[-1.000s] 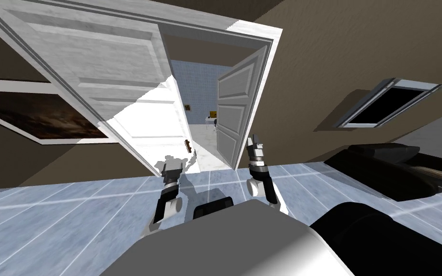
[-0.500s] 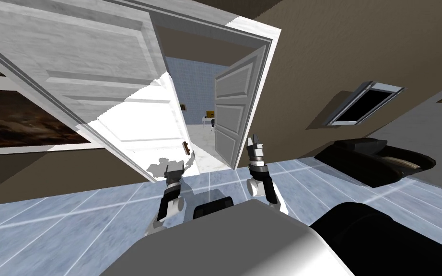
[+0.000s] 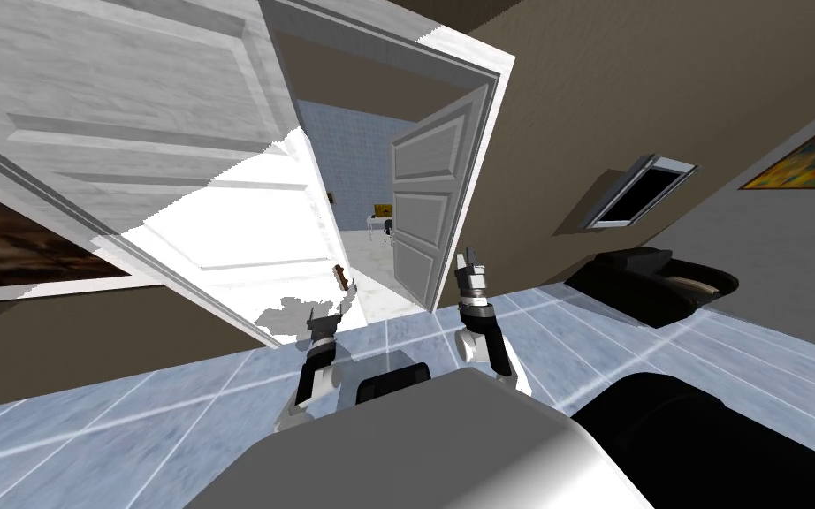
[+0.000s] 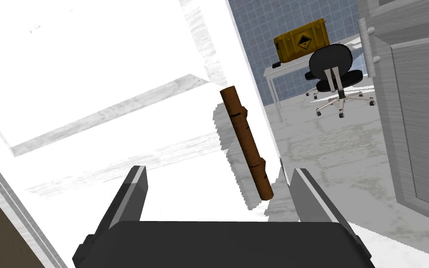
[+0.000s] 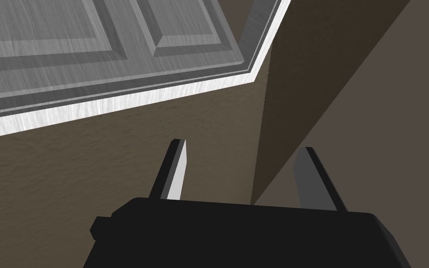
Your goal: Push the door open
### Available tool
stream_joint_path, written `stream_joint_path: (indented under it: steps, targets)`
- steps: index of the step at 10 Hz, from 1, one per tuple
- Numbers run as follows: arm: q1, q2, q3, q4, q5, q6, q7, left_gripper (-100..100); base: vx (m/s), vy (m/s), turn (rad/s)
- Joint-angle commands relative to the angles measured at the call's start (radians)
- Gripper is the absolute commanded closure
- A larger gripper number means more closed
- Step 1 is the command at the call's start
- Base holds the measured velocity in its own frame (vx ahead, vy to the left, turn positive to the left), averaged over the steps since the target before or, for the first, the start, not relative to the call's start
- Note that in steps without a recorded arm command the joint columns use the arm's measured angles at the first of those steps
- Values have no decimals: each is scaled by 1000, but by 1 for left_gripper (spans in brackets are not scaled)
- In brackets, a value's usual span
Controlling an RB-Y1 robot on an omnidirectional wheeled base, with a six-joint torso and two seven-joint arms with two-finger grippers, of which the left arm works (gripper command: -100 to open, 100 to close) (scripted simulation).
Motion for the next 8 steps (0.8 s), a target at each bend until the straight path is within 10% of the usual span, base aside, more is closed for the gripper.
stream_joint_path:
  steps: [1, 8]
  targets:
    - [-13, -3, -5, 37, 11, -10, 30, -100, 37, 101, -156]
    - [-87, -25, -25, 231, 71, -51, 181, -100, 68, 125, -148]
